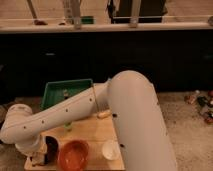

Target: Wipe purple bowl with eraser

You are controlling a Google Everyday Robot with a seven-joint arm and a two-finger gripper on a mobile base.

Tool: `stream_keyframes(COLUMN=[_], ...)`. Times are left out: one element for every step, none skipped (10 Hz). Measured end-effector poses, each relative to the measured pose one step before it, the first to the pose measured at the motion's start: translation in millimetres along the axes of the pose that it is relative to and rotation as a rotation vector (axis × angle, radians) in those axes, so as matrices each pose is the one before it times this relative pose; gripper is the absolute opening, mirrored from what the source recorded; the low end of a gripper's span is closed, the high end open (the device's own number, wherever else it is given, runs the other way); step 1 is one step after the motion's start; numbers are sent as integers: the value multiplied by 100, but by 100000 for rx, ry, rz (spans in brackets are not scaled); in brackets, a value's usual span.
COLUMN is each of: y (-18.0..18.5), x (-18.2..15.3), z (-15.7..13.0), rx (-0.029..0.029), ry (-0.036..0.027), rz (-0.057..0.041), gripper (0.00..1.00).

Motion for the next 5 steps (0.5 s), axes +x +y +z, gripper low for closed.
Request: stream_keyframes(y=[636, 640, 293, 244, 67], x=[-126, -109, 184, 142, 264], z=[-266, -384, -209, -211, -86], rx=[-923, -645, -303, -757, -204], ry=[363, 418, 604, 424, 230], rz=[1166, 1236, 810, 494, 580], gripper=[0, 0, 0, 0, 0])
